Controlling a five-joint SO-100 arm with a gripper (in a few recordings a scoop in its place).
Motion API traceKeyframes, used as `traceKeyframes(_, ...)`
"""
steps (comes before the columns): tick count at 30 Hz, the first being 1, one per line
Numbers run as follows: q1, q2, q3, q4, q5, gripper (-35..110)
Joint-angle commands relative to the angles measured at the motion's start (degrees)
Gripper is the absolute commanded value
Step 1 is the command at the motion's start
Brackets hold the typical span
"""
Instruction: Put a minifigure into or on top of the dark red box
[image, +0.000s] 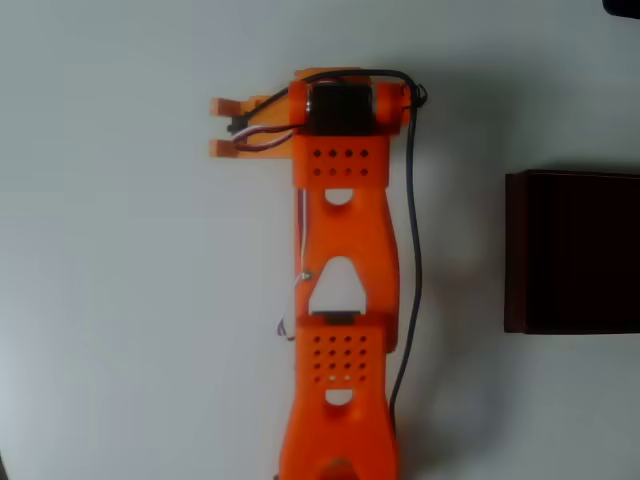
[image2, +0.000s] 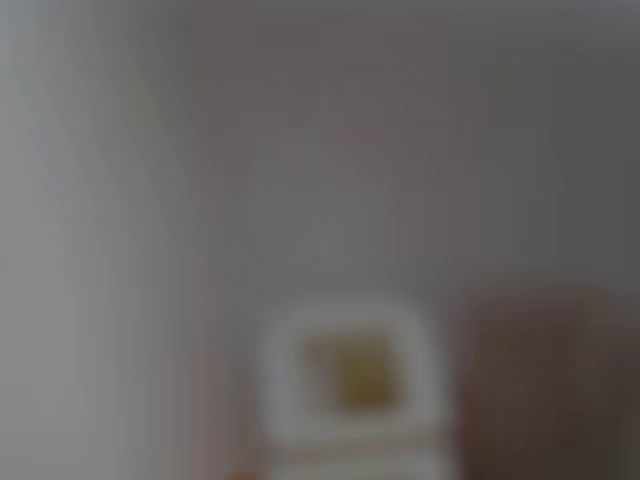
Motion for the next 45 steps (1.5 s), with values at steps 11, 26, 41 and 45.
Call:
traceKeyframes(11, 7.5, 38.0, 31.5, 0.9, 6.1, 0)
traceKeyframes(26, 37.3, 84.9, 94.3, -23.0, 17.4, 0)
traceKeyframes(41, 41.7, 62.4, 93.3, -37.3, 21.5, 15)
traceKeyframes(45, 41.1, 65.0, 94.5, -36.8, 21.2, 15)
